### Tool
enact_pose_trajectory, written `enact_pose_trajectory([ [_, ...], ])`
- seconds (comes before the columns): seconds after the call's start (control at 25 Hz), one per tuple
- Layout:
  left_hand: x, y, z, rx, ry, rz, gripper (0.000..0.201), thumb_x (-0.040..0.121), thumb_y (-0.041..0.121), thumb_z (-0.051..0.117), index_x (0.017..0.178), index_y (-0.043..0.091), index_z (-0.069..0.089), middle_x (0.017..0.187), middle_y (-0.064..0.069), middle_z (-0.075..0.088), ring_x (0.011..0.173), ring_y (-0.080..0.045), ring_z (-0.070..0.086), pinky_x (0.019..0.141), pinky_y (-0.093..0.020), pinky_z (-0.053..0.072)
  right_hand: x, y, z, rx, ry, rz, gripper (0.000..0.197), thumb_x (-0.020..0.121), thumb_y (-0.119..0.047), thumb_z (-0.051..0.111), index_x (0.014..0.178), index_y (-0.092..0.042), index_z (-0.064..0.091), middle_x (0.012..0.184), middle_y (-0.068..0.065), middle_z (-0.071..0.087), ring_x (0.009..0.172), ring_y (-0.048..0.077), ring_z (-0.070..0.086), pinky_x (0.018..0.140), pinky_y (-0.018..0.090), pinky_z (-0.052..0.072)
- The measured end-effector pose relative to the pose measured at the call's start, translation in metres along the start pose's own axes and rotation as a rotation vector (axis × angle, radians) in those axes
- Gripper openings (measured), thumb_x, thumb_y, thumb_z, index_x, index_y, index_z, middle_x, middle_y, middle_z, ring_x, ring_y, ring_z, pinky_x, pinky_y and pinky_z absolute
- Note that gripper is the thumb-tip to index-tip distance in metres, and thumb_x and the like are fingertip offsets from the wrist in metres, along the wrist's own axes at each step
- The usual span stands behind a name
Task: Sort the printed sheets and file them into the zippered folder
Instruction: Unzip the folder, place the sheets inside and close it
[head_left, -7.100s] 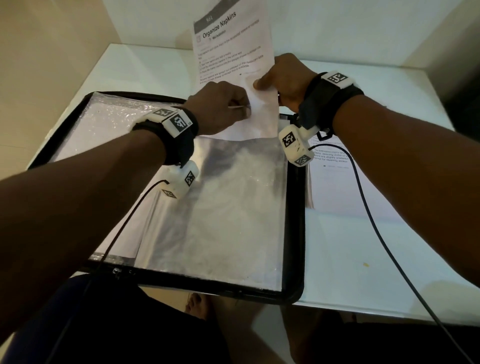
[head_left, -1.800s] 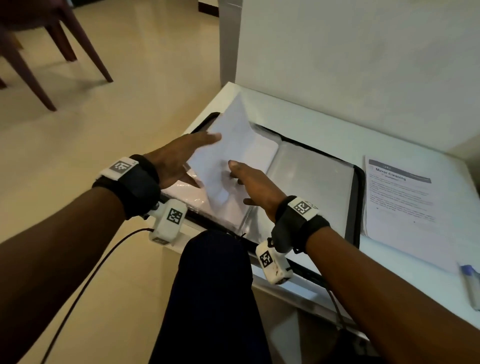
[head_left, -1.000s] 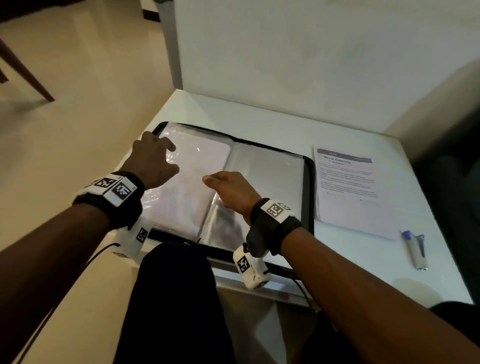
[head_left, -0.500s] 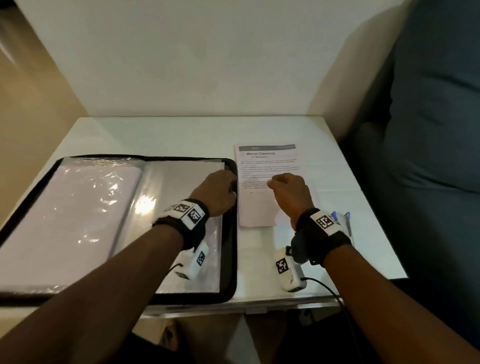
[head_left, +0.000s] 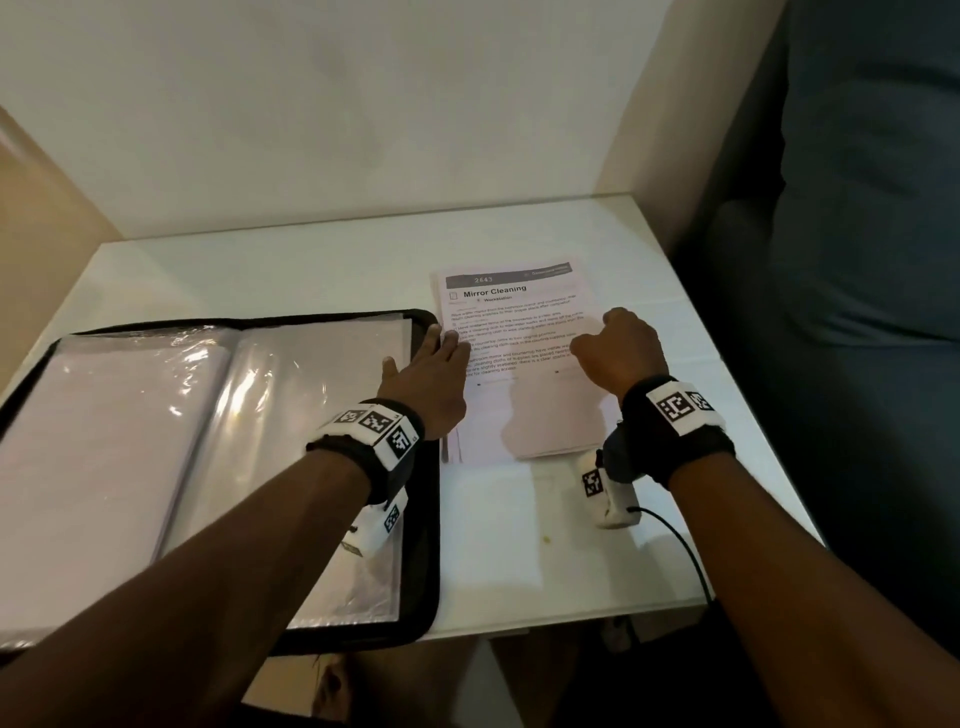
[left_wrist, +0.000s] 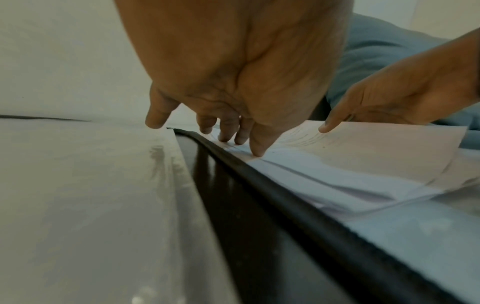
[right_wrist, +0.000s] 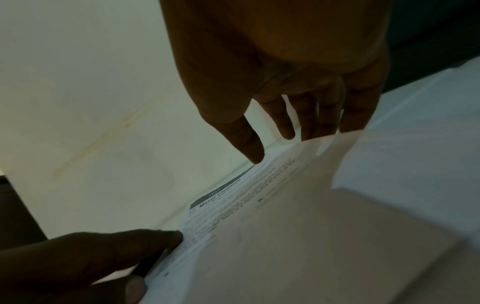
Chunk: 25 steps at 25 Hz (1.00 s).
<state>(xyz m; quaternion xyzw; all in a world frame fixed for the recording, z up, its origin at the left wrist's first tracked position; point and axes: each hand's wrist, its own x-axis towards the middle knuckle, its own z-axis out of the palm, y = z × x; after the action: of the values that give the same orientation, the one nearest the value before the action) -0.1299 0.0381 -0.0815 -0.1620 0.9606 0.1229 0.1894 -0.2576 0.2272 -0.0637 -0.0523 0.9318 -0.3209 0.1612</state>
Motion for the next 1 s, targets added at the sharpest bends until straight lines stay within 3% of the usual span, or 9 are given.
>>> enact_pose_trajectory([
  [0.16,0.003,-0.001,0.0,0.024,0.004,0.058,0.059,0.111,0.026,0.033,0.165,0.025,0.009,0.174,0.008,-0.005,0.159,-0.016,-0.015,0.119,-0.073,0.008,0.01,0.007,-0.012,0.144,-0.018,0.093,0.05,0.086,-0.025,0.074,0.129,-0.003,0.06,0.131,0.016,0.063,0.117,0.037,0.061,0.098,0.042,0.053],
  [0.28,0.003,0.001,-0.001,-0.013,-0.015,0.055,0.062,0.109,0.021,0.035,0.165,0.025,0.009,0.174,0.009,-0.006,0.16,-0.014,-0.011,0.121,-0.071,0.01,0.011,0.01,-0.013,0.239,-0.08,0.143,0.051,0.074,-0.03,0.08,0.117,-0.007,0.066,0.117,0.015,0.071,0.101,0.036,0.069,0.094,0.048,0.058],
  [0.48,0.004,0.006,-0.006,-0.079,0.04,0.033,0.069,0.1,0.016,0.047,0.163,0.021,0.019,0.174,0.004,-0.001,0.159,-0.022,0.011,0.12,-0.069,0.016,0.003,0.008,-0.006,0.115,-0.06,0.108,0.041,0.086,-0.02,0.071,0.124,-0.008,0.065,0.123,0.015,0.068,0.11,0.037,0.065,0.095,0.043,0.056],
  [0.6,0.021,0.002,-0.014,-0.248,0.187,0.024,0.068,0.094,0.02,0.051,0.158,0.015,0.027,0.162,-0.007,0.026,0.15,-0.032,0.031,0.116,-0.062,0.033,0.005,0.01,-0.008,0.096,-0.015,0.062,0.034,0.092,-0.013,0.061,0.125,-0.008,0.065,0.126,0.015,0.067,0.114,0.037,0.062,0.094,0.04,0.053],
  [0.72,0.034,0.005,-0.027,-0.484,0.306,-0.083,0.064,0.102,0.025,0.053,0.157,0.007,0.025,0.155,-0.015,0.041,0.143,-0.035,0.041,0.116,-0.05,0.037,0.006,0.014,-0.01,0.21,-0.012,0.066,0.031,0.091,-0.008,0.056,0.12,-0.008,0.067,0.119,0.014,0.069,0.111,0.038,0.063,0.097,0.045,0.055],
  [0.8,0.042,0.007,-0.034,-0.634,0.361,-0.146,0.061,0.106,0.032,0.052,0.155,0.005,0.029,0.147,-0.018,0.052,0.136,-0.037,0.05,0.109,-0.044,0.042,0.008,0.014,-0.012,0.321,-0.037,0.099,0.027,0.088,-0.002,0.054,0.11,-0.008,0.067,0.113,0.015,0.07,0.104,0.037,0.065,0.095,0.046,0.056],
  [0.92,0.049,0.001,-0.036,-0.752,0.405,-0.173,0.058,0.1,0.043,0.06,0.146,0.009,0.049,0.134,-0.014,0.065,0.123,-0.034,0.061,0.102,-0.041,0.049,0.007,0.012,-0.018,0.451,-0.081,0.147,0.025,0.089,0.008,0.052,0.108,-0.002,0.065,0.103,0.015,0.067,0.082,0.028,0.062,0.078,0.038,0.055],
  [1.0,0.05,-0.008,-0.033,-0.82,0.471,-0.12,0.045,0.092,0.046,0.068,0.122,0.012,0.068,0.115,-0.008,0.074,0.107,-0.03,0.07,0.093,-0.043,0.056,0.003,0.01,-0.024,0.502,-0.113,0.164,0.023,0.089,0.01,0.052,0.105,-0.002,0.064,0.095,0.012,0.065,0.075,0.023,0.058,0.068,0.033,0.05],
])
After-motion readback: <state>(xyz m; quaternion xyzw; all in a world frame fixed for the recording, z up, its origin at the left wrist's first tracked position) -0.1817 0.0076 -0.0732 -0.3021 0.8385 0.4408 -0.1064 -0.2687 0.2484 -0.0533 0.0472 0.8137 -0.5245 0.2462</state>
